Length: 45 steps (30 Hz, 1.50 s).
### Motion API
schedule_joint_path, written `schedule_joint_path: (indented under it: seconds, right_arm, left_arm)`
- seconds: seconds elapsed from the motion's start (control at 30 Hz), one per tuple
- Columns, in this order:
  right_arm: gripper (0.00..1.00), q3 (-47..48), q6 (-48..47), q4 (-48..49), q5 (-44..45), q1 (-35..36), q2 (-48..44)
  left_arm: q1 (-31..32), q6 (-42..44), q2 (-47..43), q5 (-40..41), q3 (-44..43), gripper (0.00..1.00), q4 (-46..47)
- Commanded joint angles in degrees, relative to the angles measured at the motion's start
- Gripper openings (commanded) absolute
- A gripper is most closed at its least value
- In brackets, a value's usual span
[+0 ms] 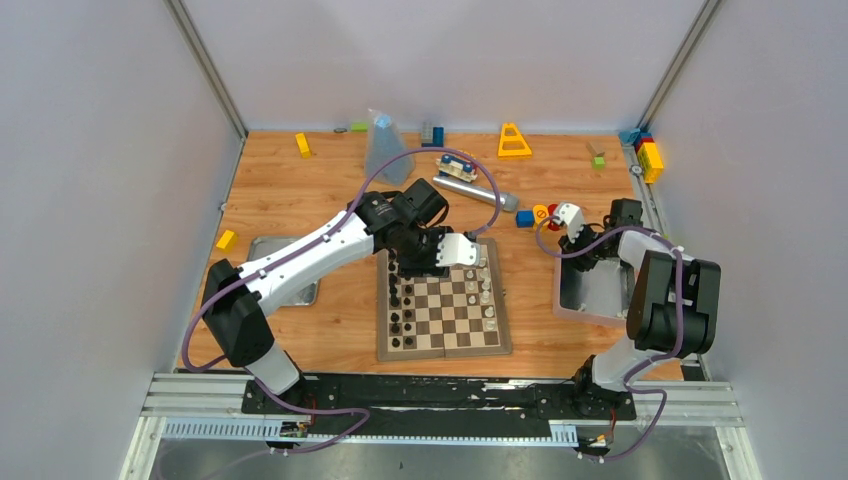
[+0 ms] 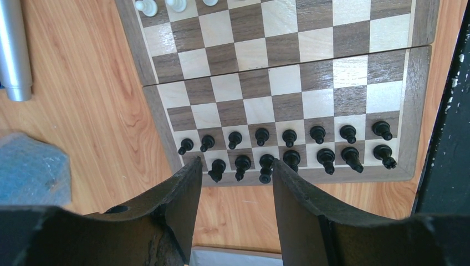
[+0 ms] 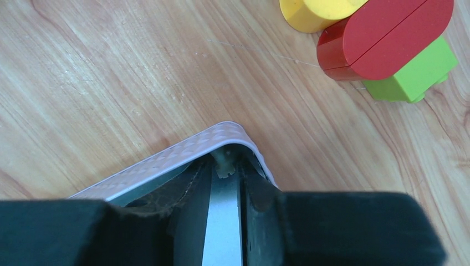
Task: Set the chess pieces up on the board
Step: Pick up the chess piece from the storage box, then place the chess piece on the chessboard.
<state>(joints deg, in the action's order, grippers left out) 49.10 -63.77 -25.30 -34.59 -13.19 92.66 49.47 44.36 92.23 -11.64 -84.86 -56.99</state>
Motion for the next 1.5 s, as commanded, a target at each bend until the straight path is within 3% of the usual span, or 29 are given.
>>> schedule_joint_path:
  seconds: [0.0,0.53,0.77,0.9,0.97,1.1,1.23,1.47]
  right_arm:
    - [0.23,-1.93,-2.66,0.11,2.38,0.27,1.24]
    - [0.01,-2.97,-2.94,-5.11,6.12,0.27,-4.05]
    - [0.0,-0.42,-2.19,-16.61,3.72,0.27,-12.5]
    - [0.0,6.18,-0.01,-26.72,-3.56,0.4,-15.89]
    - [0.0,10.31,1.18,-31.77,-8.62,0.99,-16.7]
    - [0.0,16.15,5.84,-37.08,-15.85,5.33,-17.76]
    - [0.0,19.27,11.83,-36.92,-20.32,12.39,-17.55]
    - [0.0,25.22,19.68,-36.22,-27.57,24.31,-13.14]
  left_arm:
    - [-0.34,0.82,-0.74,-1.19,-0.67,0.57,1.31]
    - [-1.01,-0.87,-1.52,-1.15,-0.3,0.57,3.27]
    - [-2.75,-4.27,-4.34,-3.24,2.66,0.58,12.05]
    - [-3.63,-5.42,-7.28,-4.59,5.24,0.59,19.24]
    - [-3.68,-5.43,-8.26,-6.18,5.47,0.65,20.92]
    - [-3.68,-5.18,-9.2,-11.27,5.05,0.78,23.27]
    - [-3.68,-4.78,-9.45,-20.1,3.93,0.85,25.45]
    - [-3.56,-1.75,-8.34,-32.13,2.79,0.81,28.61]
